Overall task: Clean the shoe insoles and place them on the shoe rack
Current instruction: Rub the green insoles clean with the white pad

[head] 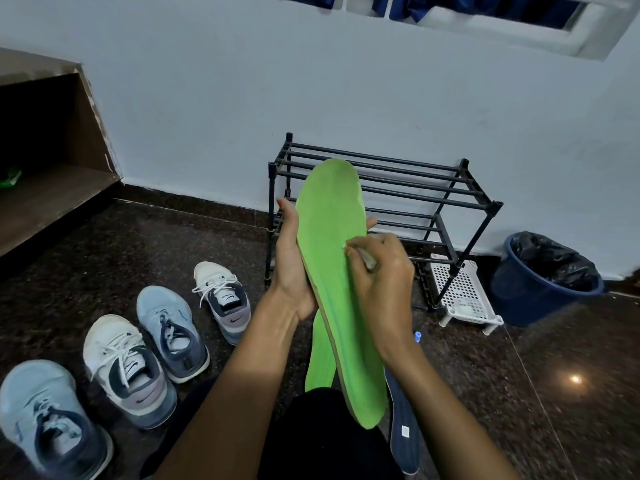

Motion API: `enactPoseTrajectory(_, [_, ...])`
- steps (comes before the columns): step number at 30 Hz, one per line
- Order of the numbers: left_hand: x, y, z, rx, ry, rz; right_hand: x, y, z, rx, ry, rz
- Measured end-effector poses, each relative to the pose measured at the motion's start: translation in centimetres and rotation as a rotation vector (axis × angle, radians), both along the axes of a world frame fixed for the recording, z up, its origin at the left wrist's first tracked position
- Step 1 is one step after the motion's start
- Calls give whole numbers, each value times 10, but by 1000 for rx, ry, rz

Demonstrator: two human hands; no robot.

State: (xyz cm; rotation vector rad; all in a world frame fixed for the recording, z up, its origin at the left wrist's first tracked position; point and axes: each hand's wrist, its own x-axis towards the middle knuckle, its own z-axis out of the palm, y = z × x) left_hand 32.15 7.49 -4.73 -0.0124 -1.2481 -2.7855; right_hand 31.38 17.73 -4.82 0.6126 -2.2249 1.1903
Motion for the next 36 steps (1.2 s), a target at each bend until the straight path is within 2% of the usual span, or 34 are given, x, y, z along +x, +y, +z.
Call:
enactPoseTrajectory(5, [-2,0,-3,-7,-11,30,-15,0,8,-28,-3,-63])
enactPoseTrajectory(13, [-2,-3,-2,53,16,-9,16,-8,-6,-33,-26,120])
enactPoseTrajectory(22, [-1,1,-4,-29,-20,31,-20,-3,14,-50,-16,-73])
enactPoseTrajectory(31, [-2,-3,-3,47,21,-19,18,-13,-5,-79,-61,150])
enactPoseTrajectory(36, [-1,-1,-2,17,-16,27,-4,-8,6,-16,-1,22])
